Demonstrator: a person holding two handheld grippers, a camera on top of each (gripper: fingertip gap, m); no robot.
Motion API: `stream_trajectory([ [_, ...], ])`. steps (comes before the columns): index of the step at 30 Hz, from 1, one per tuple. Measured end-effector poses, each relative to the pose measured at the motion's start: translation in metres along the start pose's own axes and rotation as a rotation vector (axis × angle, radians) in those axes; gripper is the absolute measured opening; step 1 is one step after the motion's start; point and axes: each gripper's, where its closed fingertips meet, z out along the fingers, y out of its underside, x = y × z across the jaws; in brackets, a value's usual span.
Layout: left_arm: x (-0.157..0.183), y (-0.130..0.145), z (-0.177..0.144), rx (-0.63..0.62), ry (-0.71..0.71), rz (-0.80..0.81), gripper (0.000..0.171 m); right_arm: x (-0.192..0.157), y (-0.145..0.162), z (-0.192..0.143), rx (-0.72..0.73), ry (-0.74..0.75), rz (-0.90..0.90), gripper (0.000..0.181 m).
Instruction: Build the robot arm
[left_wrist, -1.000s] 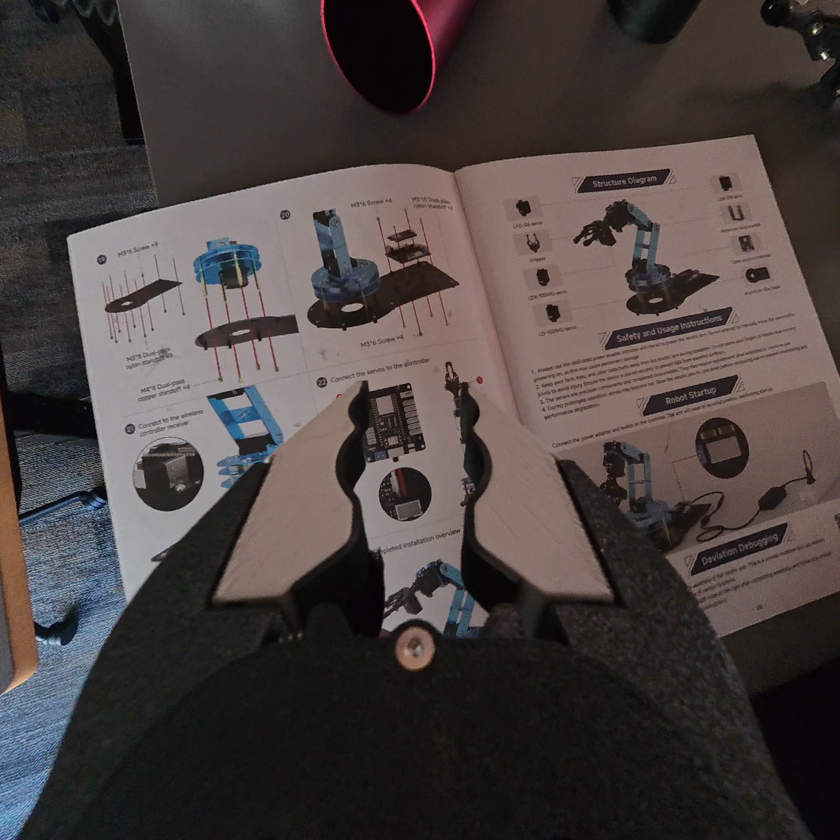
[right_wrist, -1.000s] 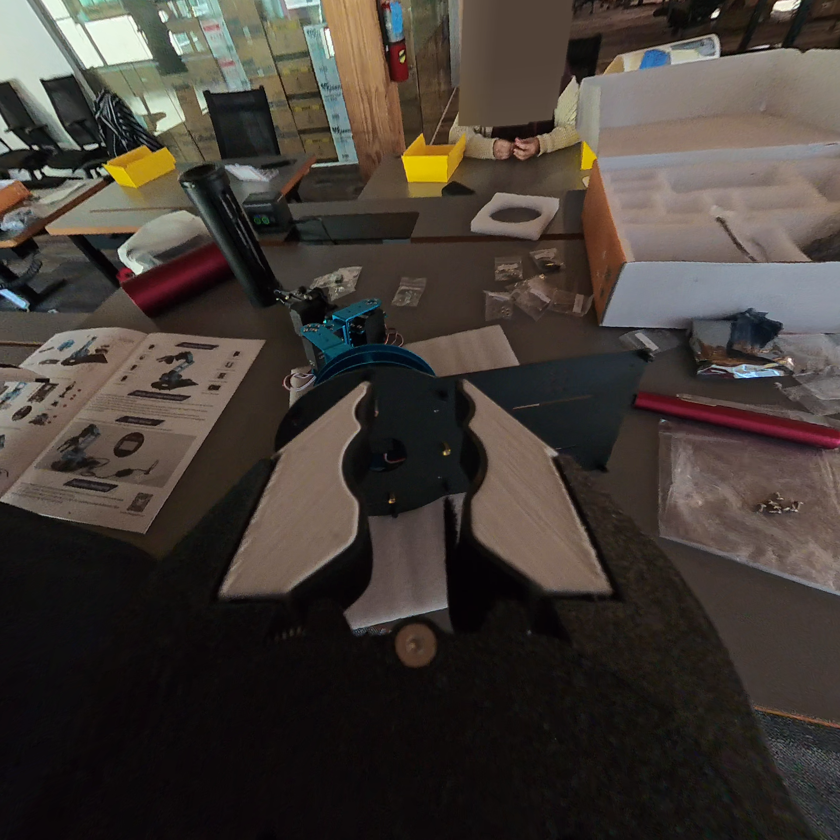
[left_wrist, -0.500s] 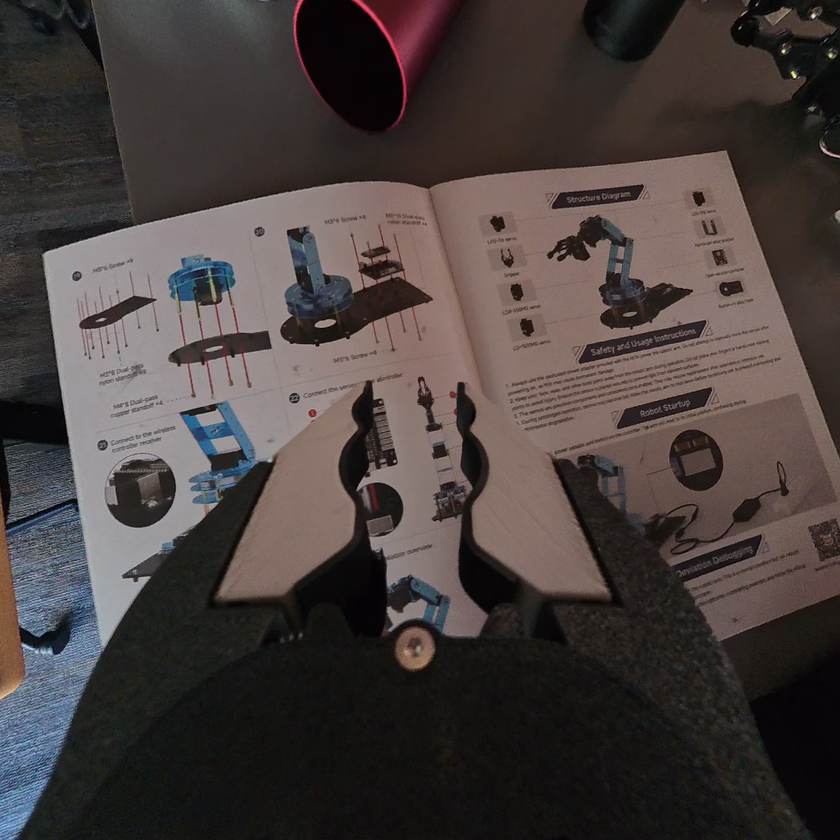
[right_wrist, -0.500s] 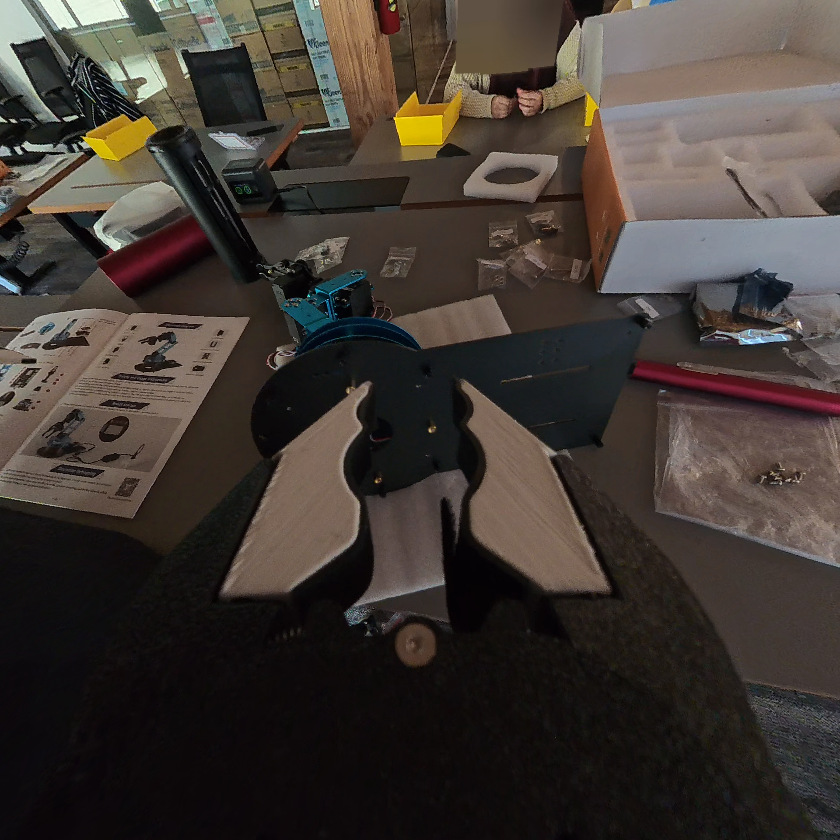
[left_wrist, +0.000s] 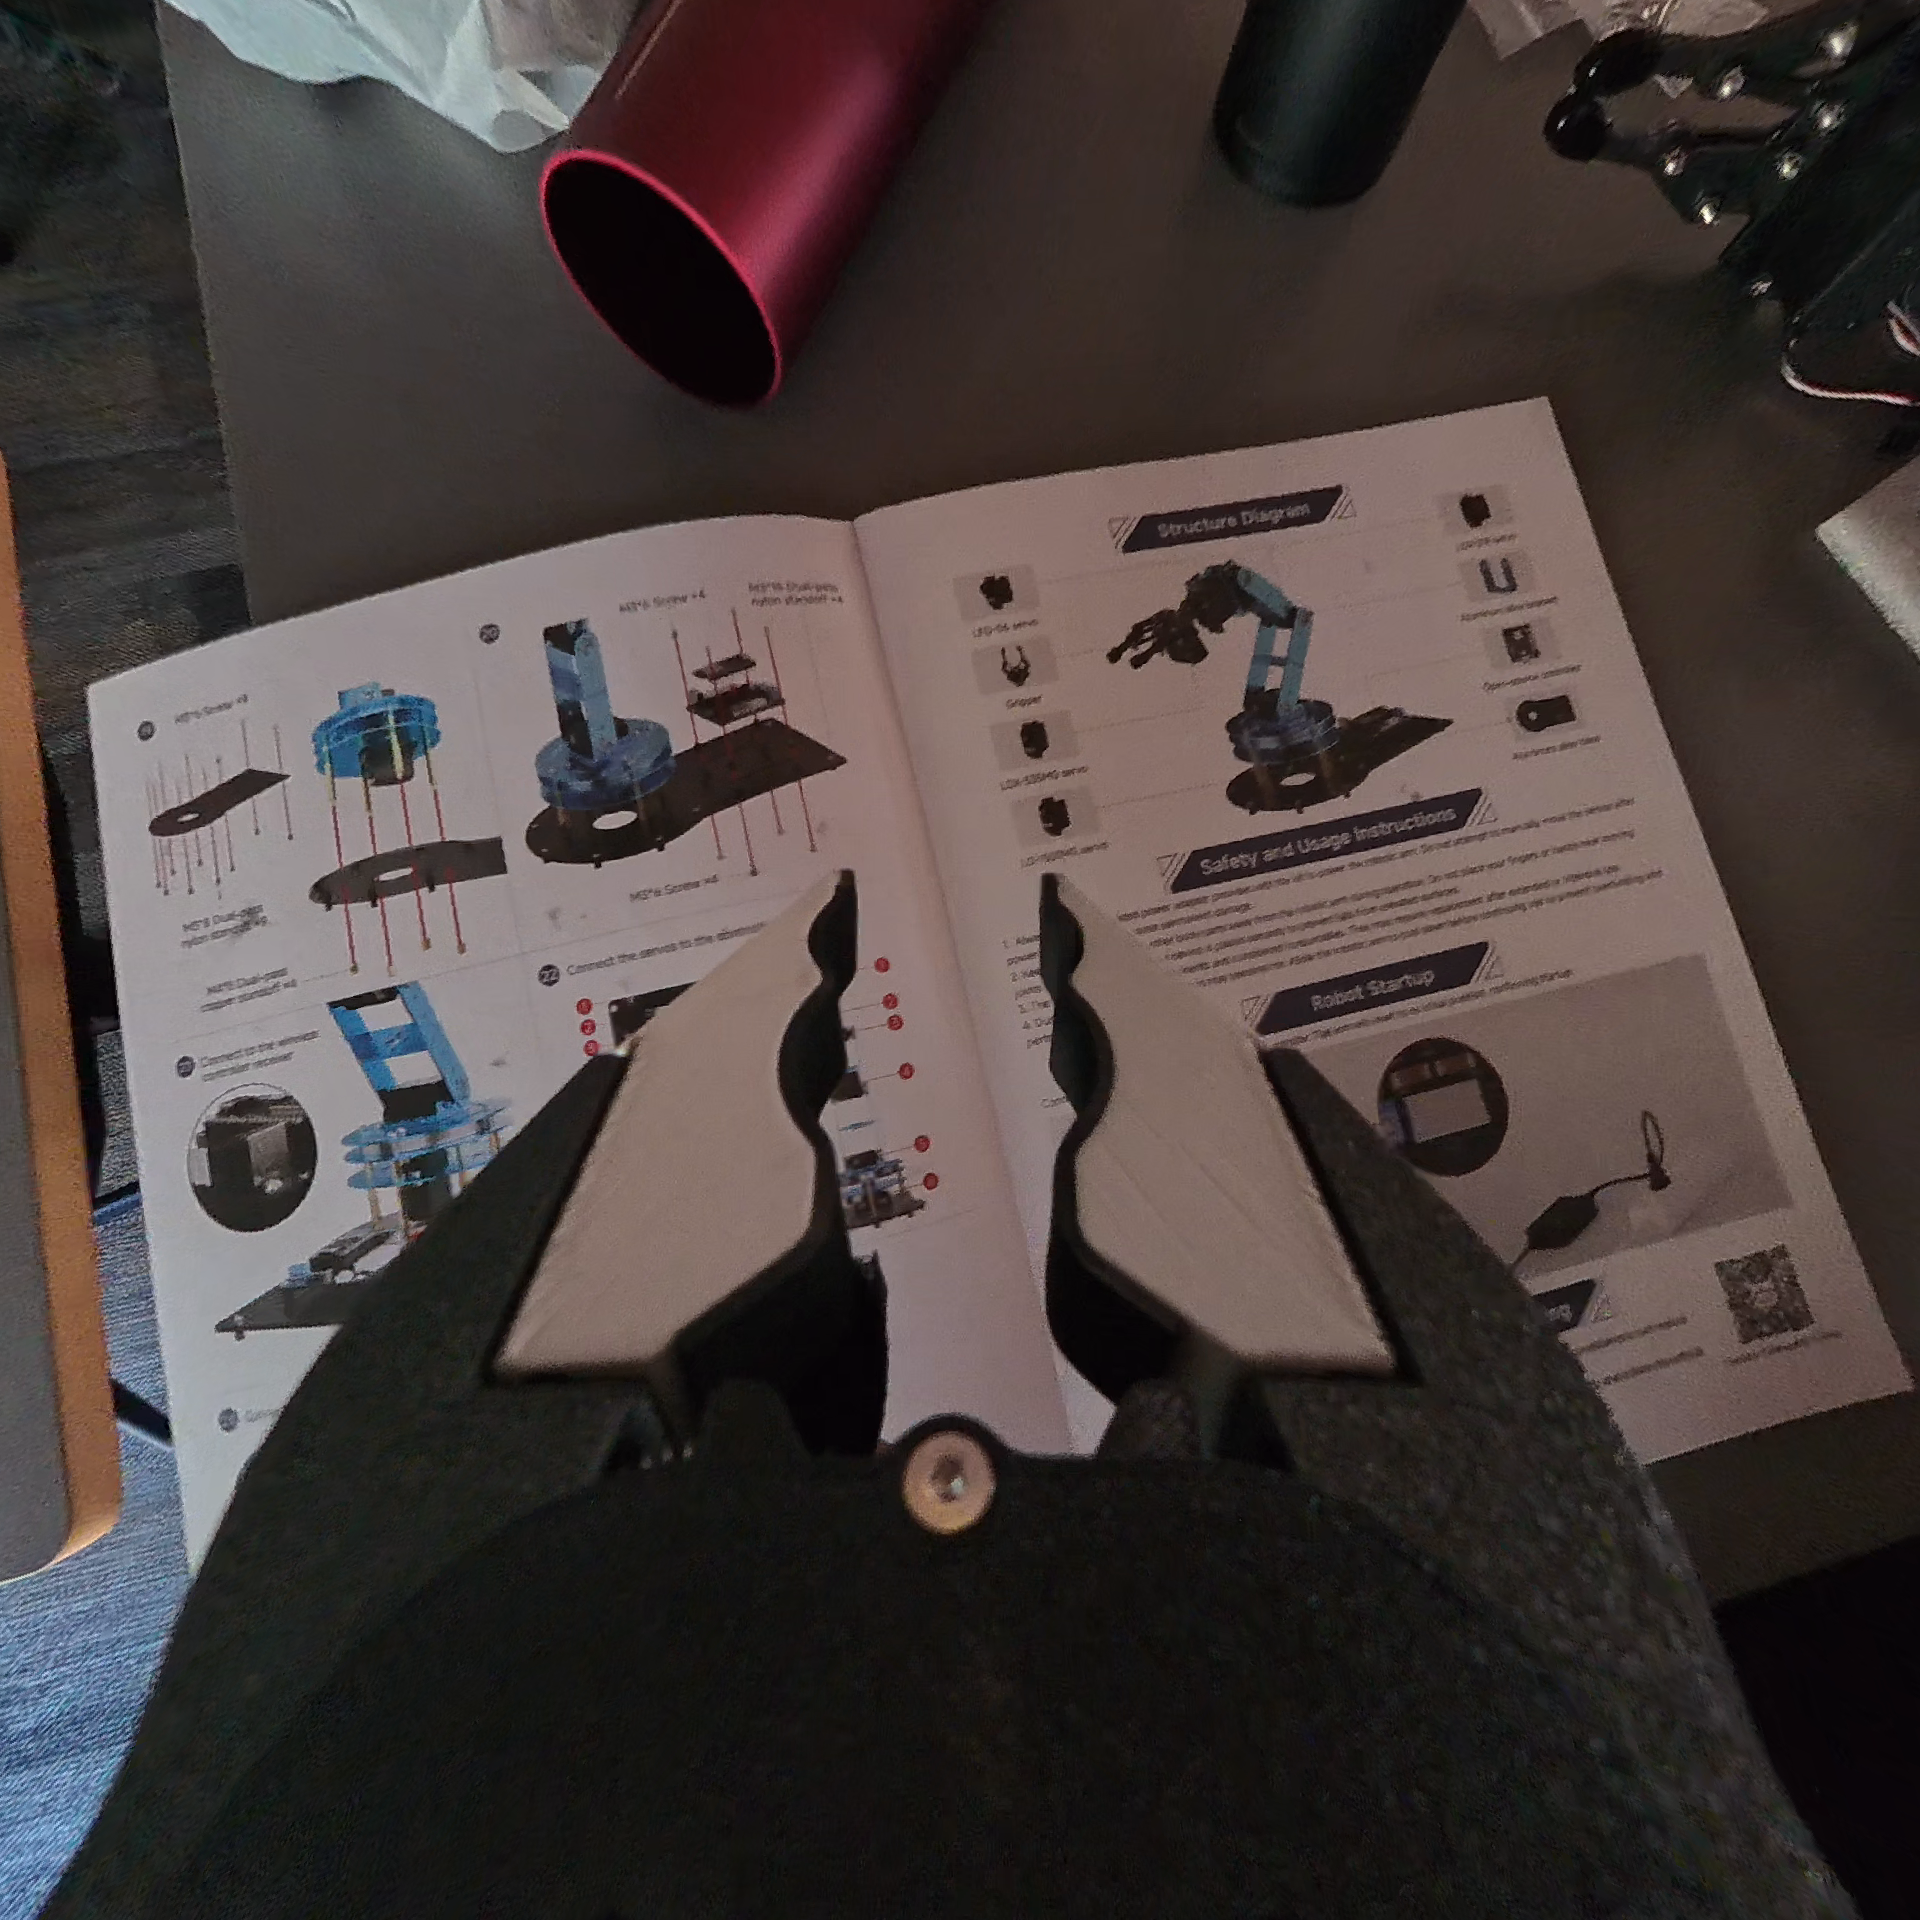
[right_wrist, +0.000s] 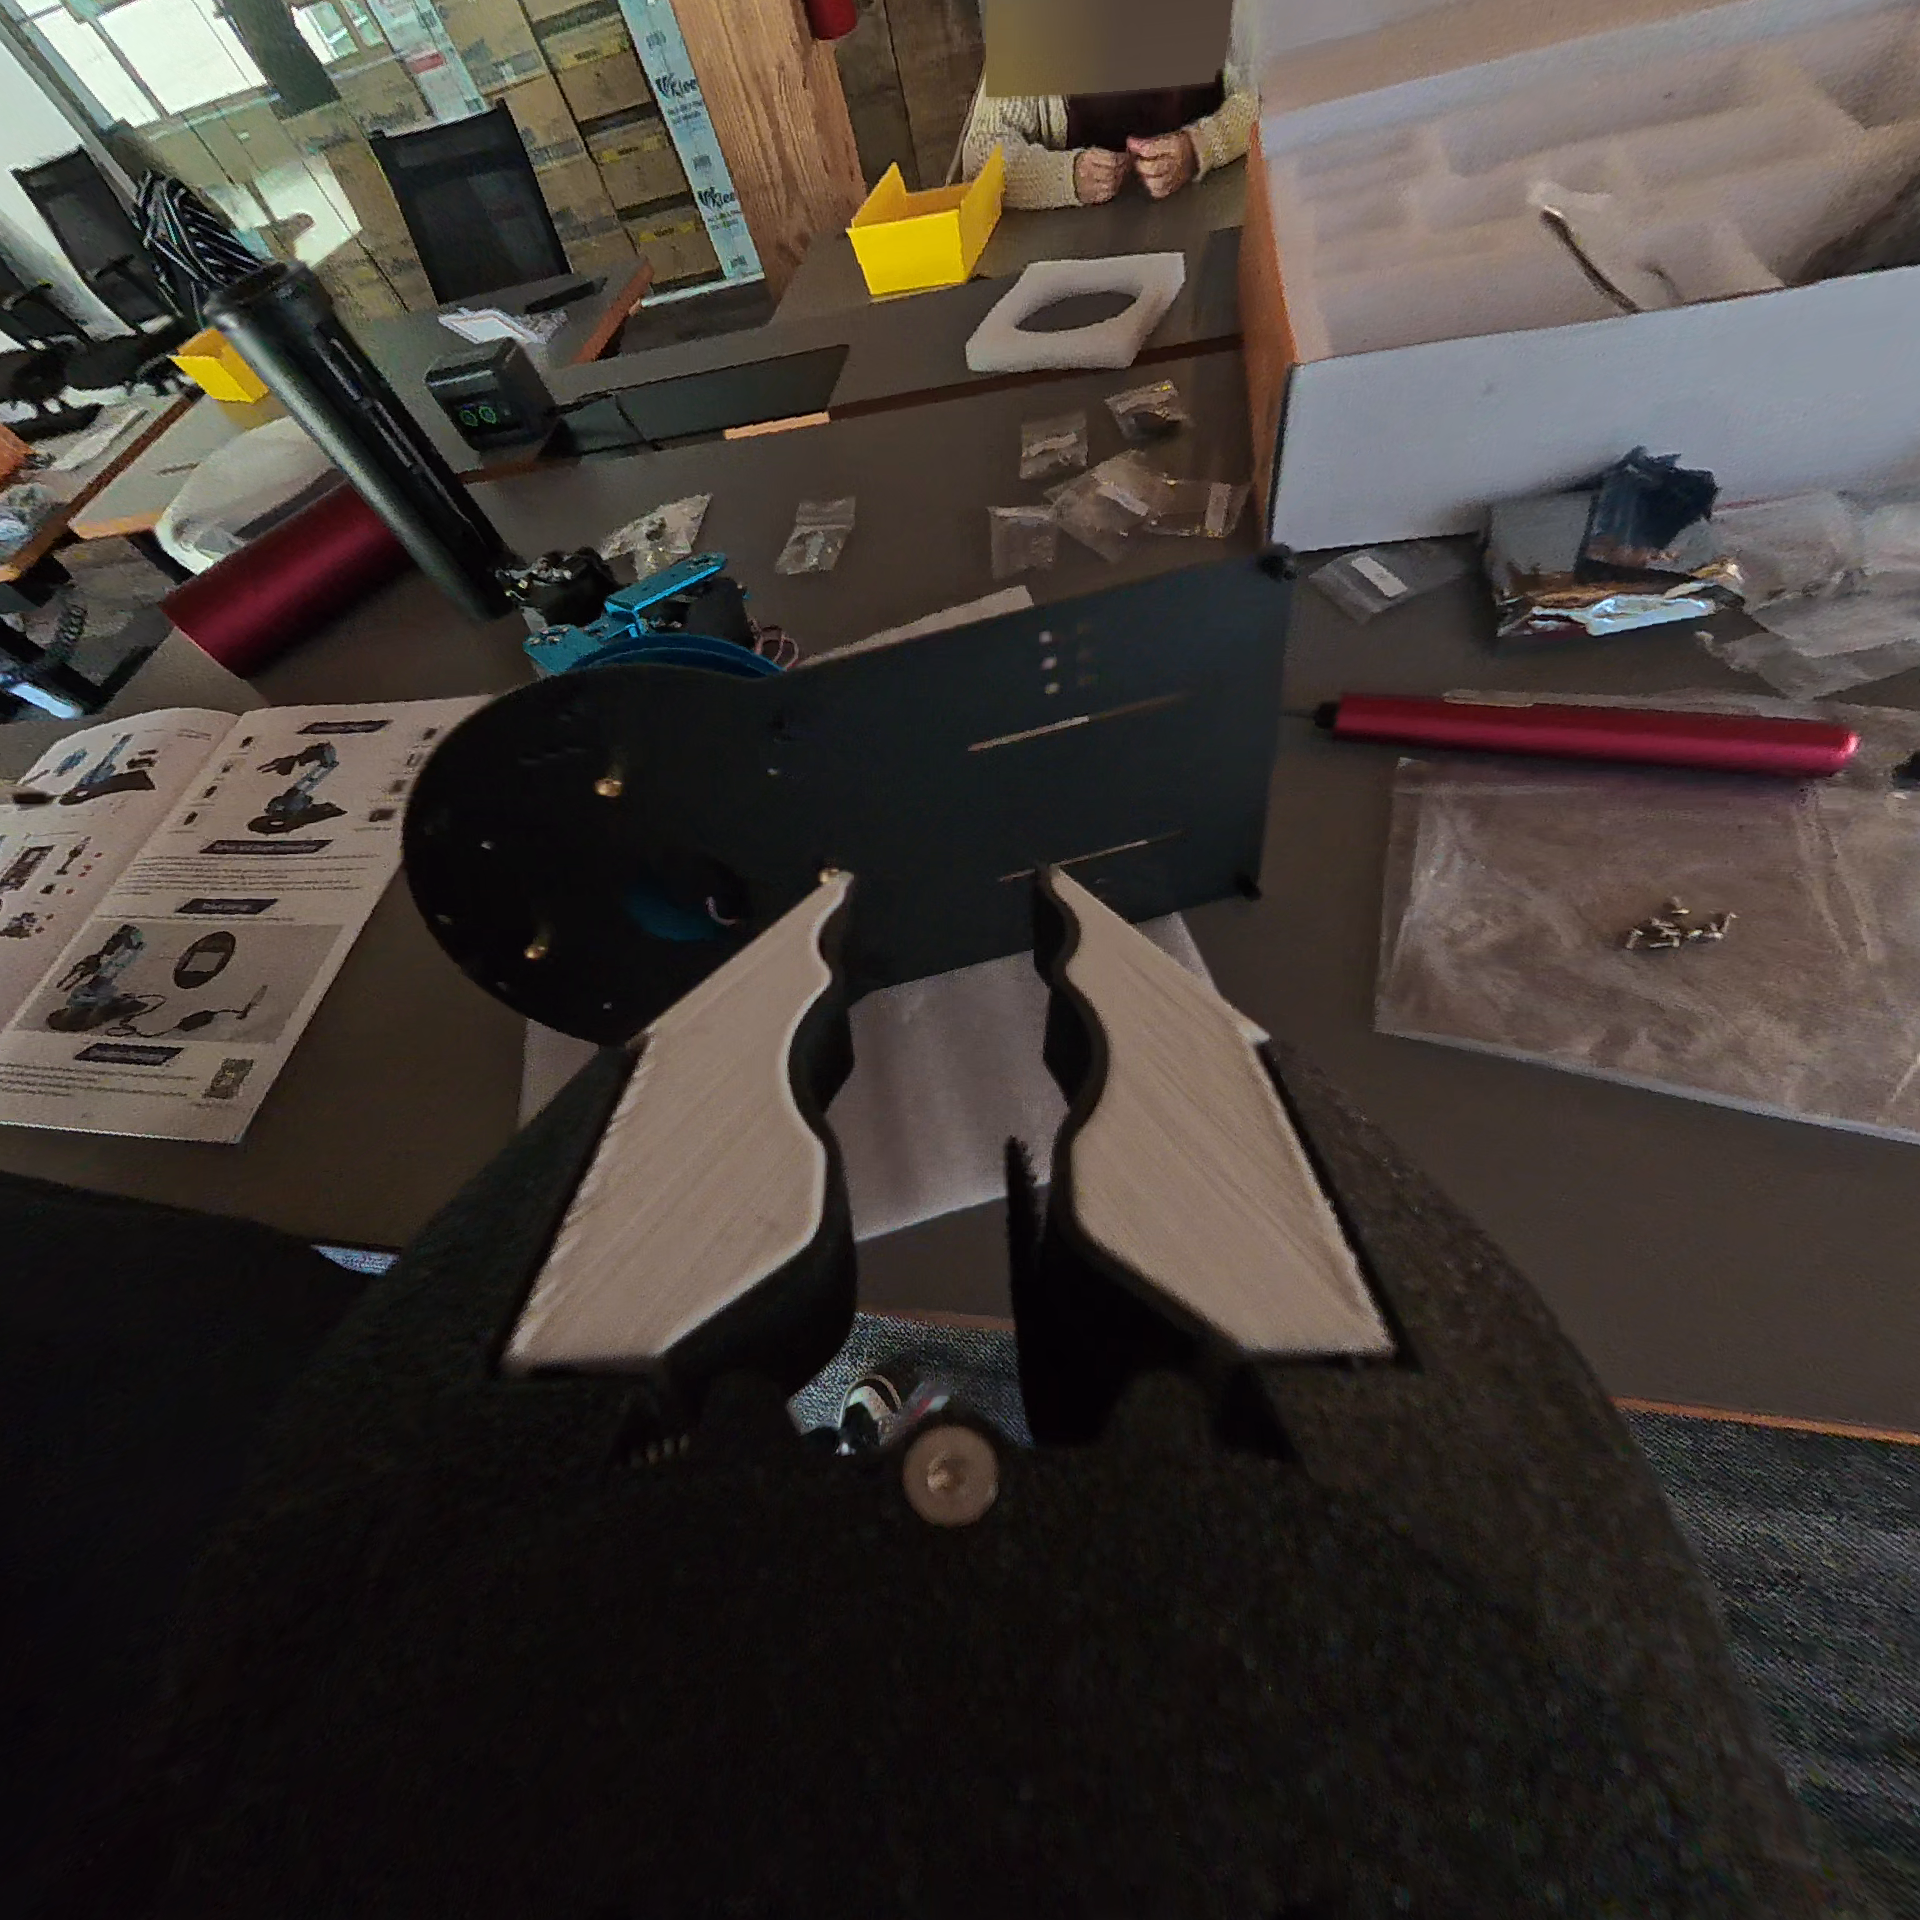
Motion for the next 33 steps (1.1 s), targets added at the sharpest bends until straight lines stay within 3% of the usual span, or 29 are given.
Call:
stream_trajectory([
  [4, 0.003, -0.011, -0.004, 0.019, -0.072, -0.002, 0.034, 0.027, 0.001, 0.002, 0.007, -0.026, 0.028, 0.031],
  [9, -0.024, -0.038, 0.001, 0.069, -0.239, -0.017, 0.033, 0.065, 0.009, 0.009, -0.041, -0.082, 0.041, 0.031],
  [13, -0.026, -0.045, 0.025, 0.051, -0.23, 0.014, 0.033, 0.103, 0.009, 0.01, -0.068, -0.105, 0.033, 0.031],
  [18, -0.006, -0.041, 0.043, 0.037, -0.143, -0.115, 0.032, 0.148, -0.007, 0.027, -0.056, -0.067, 0.026, 0.03],
  [23, 0.025, -0.032, 0.032, 0.026, -0.185, -0.14, 0.032, 0.188, -0.026, 0.077, -0.055, 0.088, -0.045, 0.029],
  [27, 0.062, -0.019, 0.013, 0.011, -0.212, -0.093, 0.032, 0.184, -0.053, 0.127, -0.055, -0.002, -0.11, 0.029],
  [33, 0.104, 0.015, -0.02, -0.012, -0.283, -0.079, 0.032, 0.144, -0.094, 0.199, -0.127, -0.208, -0.412, 0.03],
])
